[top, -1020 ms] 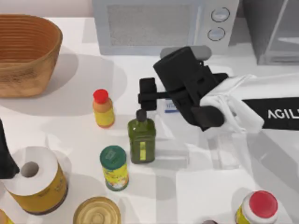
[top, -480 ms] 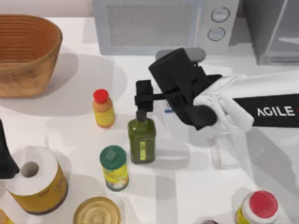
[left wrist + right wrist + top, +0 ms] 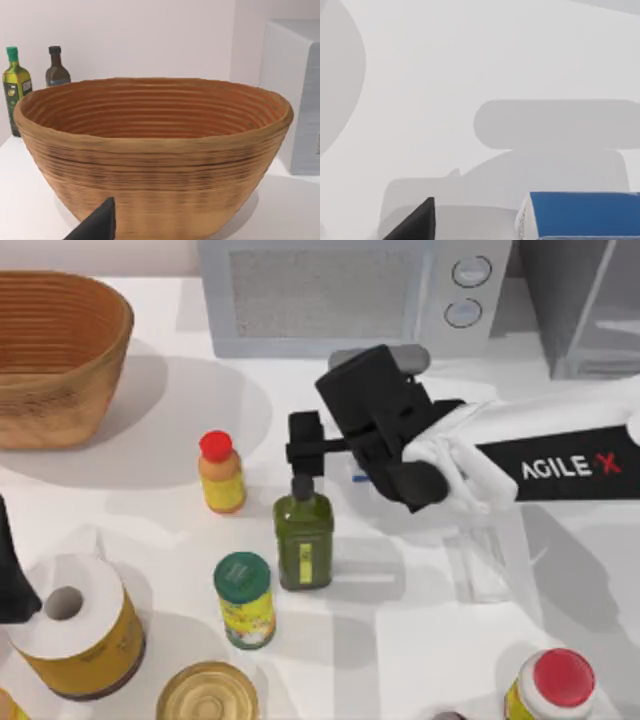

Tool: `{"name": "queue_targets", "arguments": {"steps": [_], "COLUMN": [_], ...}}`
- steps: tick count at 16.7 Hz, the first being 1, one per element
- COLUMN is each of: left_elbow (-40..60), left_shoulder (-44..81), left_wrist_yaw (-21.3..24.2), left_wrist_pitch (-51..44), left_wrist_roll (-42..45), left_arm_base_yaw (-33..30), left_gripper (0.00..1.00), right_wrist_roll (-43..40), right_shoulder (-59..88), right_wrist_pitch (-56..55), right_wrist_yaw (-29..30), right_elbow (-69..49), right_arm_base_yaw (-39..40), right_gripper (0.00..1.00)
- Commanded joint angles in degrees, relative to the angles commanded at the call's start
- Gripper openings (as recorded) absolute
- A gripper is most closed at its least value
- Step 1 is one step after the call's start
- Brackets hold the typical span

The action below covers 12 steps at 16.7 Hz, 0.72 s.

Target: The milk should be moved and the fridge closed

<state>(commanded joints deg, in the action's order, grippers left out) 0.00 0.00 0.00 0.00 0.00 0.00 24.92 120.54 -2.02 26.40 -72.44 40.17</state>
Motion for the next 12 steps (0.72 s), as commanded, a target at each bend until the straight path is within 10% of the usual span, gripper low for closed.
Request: {"name": "queue_targets", "arguments": {"steps": [12], "left_elbow": [0.0], "left_shoulder": [0.0], "left_wrist_yaw": [0.0], "left_wrist_pitch": [0.0], "left_wrist_roll": [0.0], "left_arm_base_yaw": [0.0], "left_gripper": [1.0], "right_wrist_roll": [0.0], "right_shoulder": [0.0], "right_wrist_pitch": [0.0], "right_wrist_yaw": [0.0], "right_elbow": [0.0], "right_arm_base_yaw": [0.0], "right_gripper": [0.1]}}
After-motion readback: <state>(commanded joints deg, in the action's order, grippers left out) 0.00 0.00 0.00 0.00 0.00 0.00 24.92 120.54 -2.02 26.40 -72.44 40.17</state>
